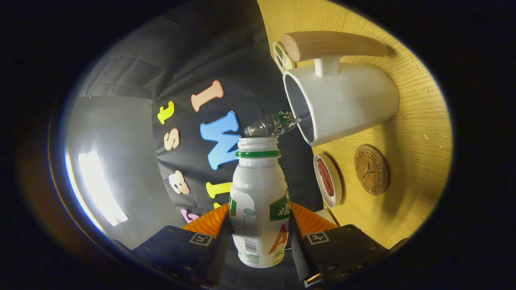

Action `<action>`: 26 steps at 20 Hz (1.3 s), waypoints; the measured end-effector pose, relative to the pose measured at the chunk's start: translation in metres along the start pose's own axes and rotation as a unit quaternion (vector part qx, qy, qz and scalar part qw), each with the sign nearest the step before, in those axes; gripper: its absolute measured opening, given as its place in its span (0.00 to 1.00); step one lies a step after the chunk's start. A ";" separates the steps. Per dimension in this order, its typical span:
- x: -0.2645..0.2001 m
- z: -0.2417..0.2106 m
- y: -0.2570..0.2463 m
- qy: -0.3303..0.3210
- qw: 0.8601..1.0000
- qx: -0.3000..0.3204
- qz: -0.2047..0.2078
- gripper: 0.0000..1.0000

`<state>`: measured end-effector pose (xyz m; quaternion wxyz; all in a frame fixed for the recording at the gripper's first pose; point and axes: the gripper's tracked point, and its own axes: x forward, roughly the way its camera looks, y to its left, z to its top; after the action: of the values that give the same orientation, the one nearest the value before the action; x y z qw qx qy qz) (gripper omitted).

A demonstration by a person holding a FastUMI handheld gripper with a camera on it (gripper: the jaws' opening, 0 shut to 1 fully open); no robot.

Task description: Take the bottle from table, then pour the juice into the cup, finally place the bottle on the coaster

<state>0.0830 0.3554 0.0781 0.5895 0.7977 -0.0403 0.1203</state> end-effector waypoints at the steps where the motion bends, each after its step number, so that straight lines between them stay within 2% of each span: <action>1: 0.000 0.000 0.000 0.000 1.000 0.002 0.001 0.69; 26: 0.003 0.012 0.004 -0.024 0.999 0.034 0.012 0.69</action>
<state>0.0868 0.3427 0.0794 0.5598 0.8193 -0.0598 0.1091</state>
